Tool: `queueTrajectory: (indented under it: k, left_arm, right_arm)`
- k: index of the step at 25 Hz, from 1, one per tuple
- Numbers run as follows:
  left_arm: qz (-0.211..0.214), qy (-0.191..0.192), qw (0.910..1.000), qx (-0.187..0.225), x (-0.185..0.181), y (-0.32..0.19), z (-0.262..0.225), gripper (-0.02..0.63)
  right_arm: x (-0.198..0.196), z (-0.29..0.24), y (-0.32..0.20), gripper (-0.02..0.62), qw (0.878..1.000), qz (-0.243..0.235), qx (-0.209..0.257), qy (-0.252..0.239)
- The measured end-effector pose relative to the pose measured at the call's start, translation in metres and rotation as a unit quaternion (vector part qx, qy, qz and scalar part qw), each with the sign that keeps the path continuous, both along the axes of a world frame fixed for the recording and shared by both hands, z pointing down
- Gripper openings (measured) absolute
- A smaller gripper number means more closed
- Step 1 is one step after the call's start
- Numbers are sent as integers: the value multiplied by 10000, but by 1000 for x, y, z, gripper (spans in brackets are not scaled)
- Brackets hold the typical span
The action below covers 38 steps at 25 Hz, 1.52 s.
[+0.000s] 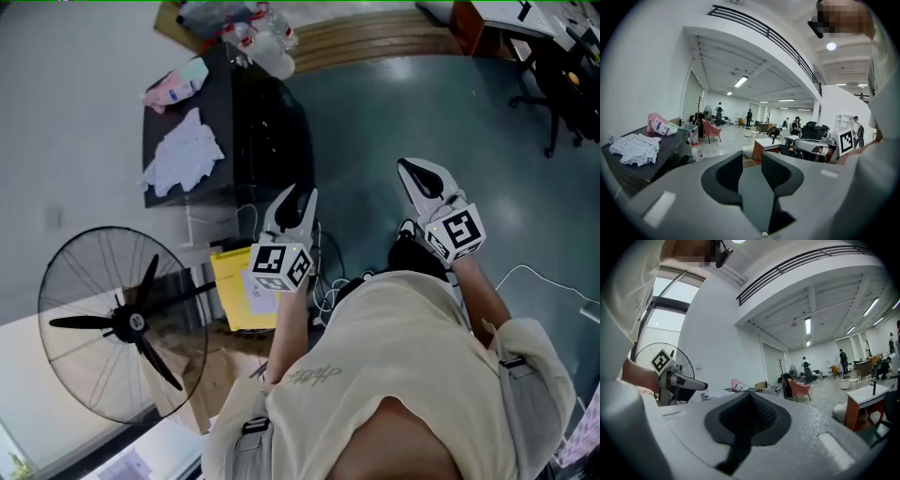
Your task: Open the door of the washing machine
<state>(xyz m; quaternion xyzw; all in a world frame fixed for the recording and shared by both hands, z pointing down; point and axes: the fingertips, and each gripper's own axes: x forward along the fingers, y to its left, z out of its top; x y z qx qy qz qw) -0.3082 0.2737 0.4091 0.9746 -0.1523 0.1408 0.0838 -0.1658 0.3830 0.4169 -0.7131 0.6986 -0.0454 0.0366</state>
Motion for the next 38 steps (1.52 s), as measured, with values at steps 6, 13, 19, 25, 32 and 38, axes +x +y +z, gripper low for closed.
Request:
queueTrajectory:
  k: [6,13,19,25,32,38]
  left_arm:
    - [-6,-527,9970,568,34,-3,3,137]
    - [-24,-538,9985,121,58,-3,25,135]
    - [2,-578,9983,-49,74,-45,55,133]
    - [75,-428,9990,78,136,-101,71,138]
    - [27,-41,9992,390,181,-185,39,135]
    - [-406,17,9984,384,185,-254,37,130]
  right_arm:
    - [19,4,-32,2,9974,-695,166,-89]
    - [31,14,-50,2,9957,-881,16,-272]
    - [60,37,-72,2,9975,-555,-386,-220]
    - [113,25,-111,2,9974,-366,-624,-11]
    - [164,-31,-199,2,9975,-388,-518,291]
    - [186,-34,-270,2,9962,-257,-374,-739]
